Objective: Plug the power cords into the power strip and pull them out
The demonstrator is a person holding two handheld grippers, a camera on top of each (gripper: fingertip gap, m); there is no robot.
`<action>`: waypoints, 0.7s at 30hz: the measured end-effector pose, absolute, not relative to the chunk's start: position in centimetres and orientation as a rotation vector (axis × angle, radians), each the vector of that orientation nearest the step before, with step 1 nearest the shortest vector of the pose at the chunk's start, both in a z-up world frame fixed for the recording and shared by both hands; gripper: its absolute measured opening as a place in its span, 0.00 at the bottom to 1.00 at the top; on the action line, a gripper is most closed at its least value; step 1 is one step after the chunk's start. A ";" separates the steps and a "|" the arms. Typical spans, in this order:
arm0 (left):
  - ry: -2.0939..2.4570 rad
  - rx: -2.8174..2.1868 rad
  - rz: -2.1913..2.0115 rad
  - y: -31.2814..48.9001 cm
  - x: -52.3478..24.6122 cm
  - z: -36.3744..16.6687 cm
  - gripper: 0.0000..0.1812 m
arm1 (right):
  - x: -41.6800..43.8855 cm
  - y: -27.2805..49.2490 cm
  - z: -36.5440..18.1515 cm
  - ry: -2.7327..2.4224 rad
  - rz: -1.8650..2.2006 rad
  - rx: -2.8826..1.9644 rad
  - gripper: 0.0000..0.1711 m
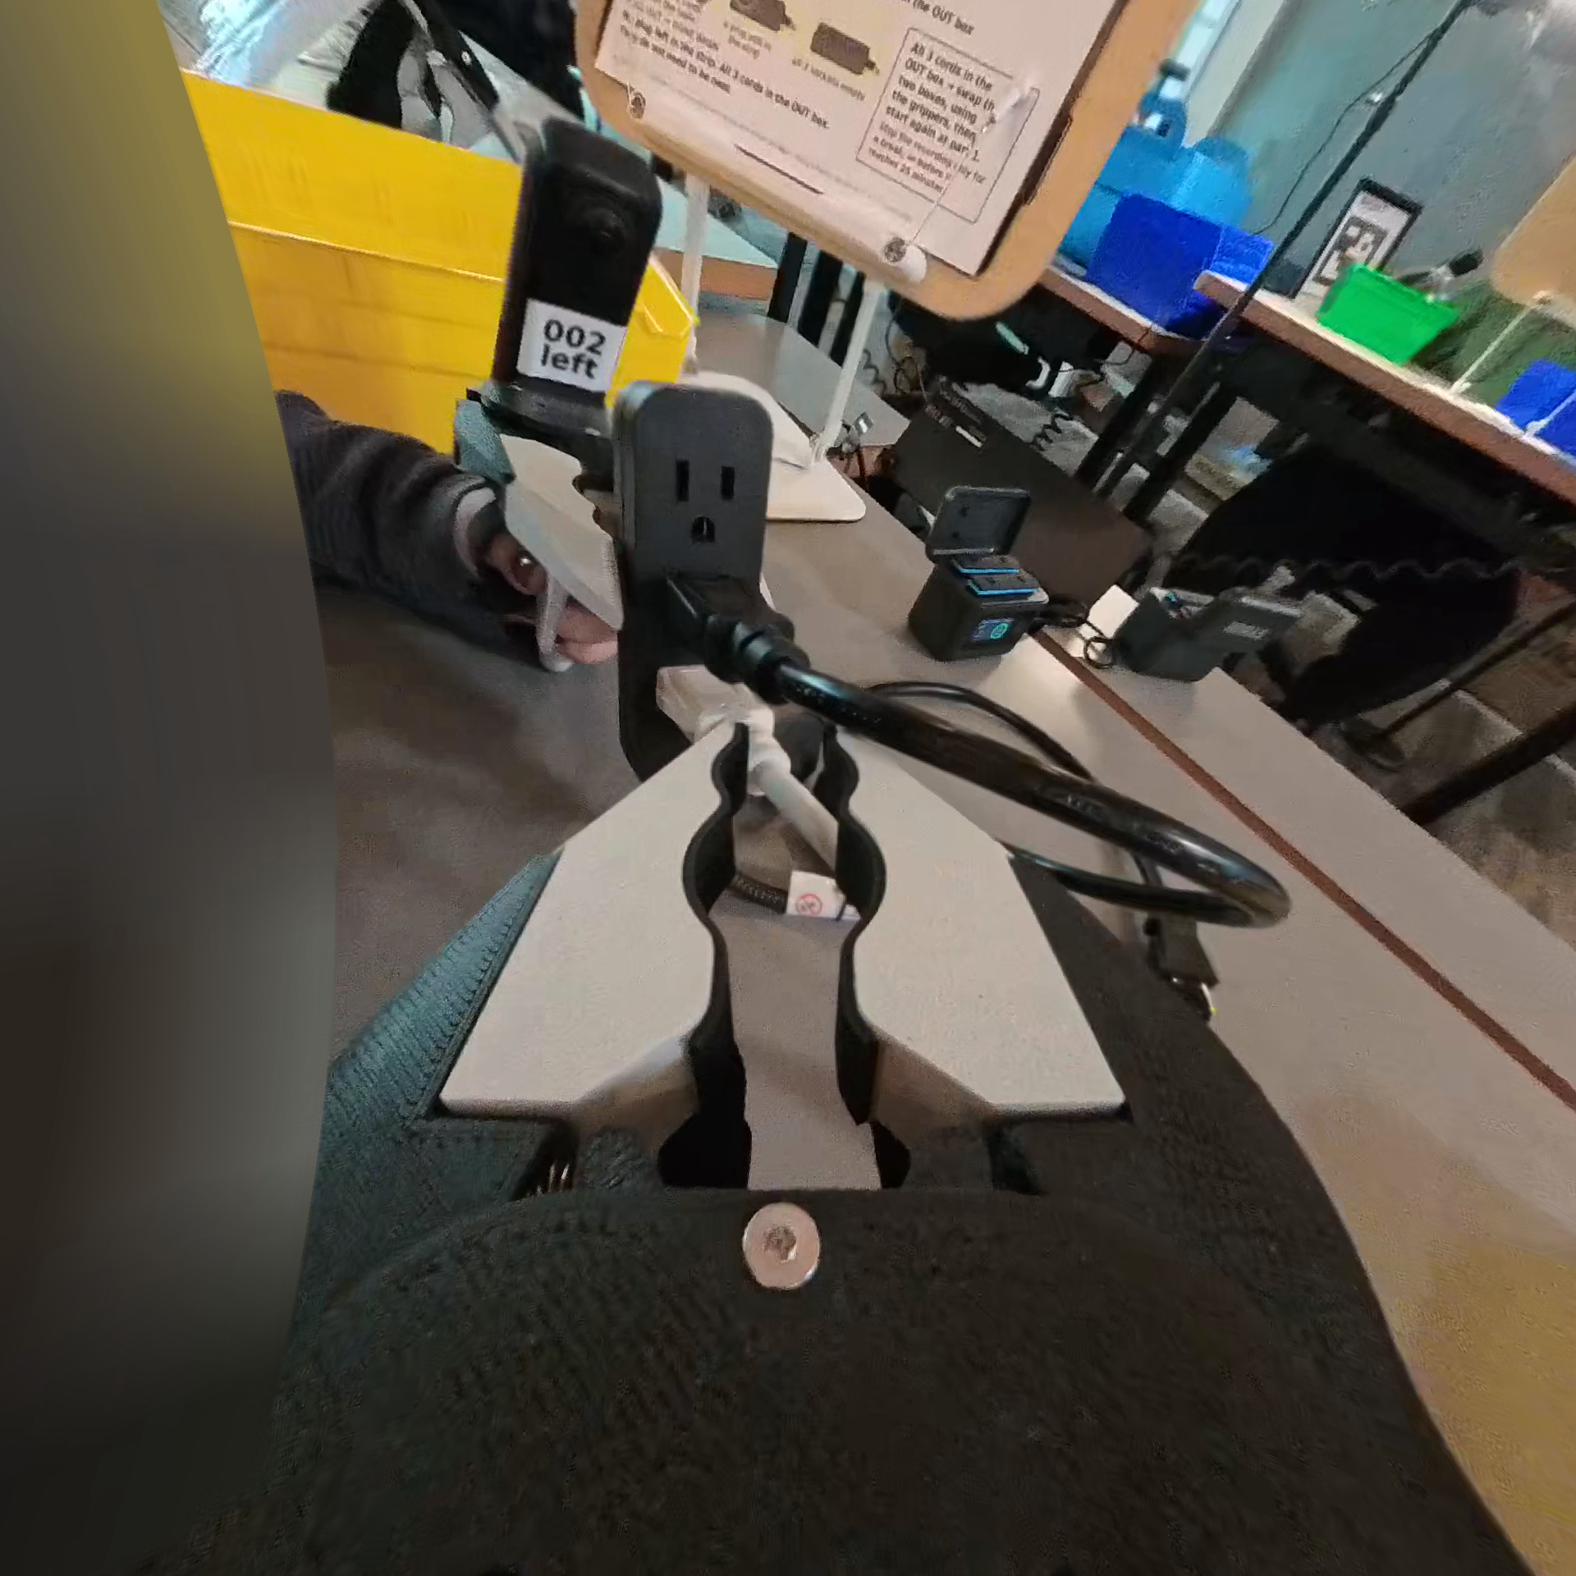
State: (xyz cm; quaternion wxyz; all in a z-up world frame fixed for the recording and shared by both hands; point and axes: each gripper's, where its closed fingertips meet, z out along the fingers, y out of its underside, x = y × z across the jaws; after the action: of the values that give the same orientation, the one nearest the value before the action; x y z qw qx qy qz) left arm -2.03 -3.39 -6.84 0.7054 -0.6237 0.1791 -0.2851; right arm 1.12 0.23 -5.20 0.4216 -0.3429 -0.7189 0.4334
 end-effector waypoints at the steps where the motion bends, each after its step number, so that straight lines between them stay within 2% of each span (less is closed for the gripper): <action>1: 0.394 -1.386 -0.640 -3.4 -2.1 -6.8 0.24 | 1.3 0.1 -4.8 -1.796 1.088 -0.840 0.11; 6: 0.402 -1.387 -0.636 -3.4 -2.0 -6.9 0.24 | 1.2 -1.1 -4.6 -1.815 1.291 -0.896 0.28; 12: 0.417 -1.383 -0.626 -3.5 -1.8 -6.8 0.23 | 0.4 -0.7 -4.1 -1.765 1.477 -1.143 0.34; 21: 0.430 -1.387 -0.639 -3.6 -1.6 -6.9 0.24 | 0.5 -1.7 -4.4 -1.833 1.412 -1.015 0.27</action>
State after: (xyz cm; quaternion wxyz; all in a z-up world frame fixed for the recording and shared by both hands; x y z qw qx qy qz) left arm -1.59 -3.57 -6.93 0.7015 -0.6231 0.1930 -0.2871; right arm 0.50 -1.67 -4.39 0.3026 -0.3829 -0.6915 0.5325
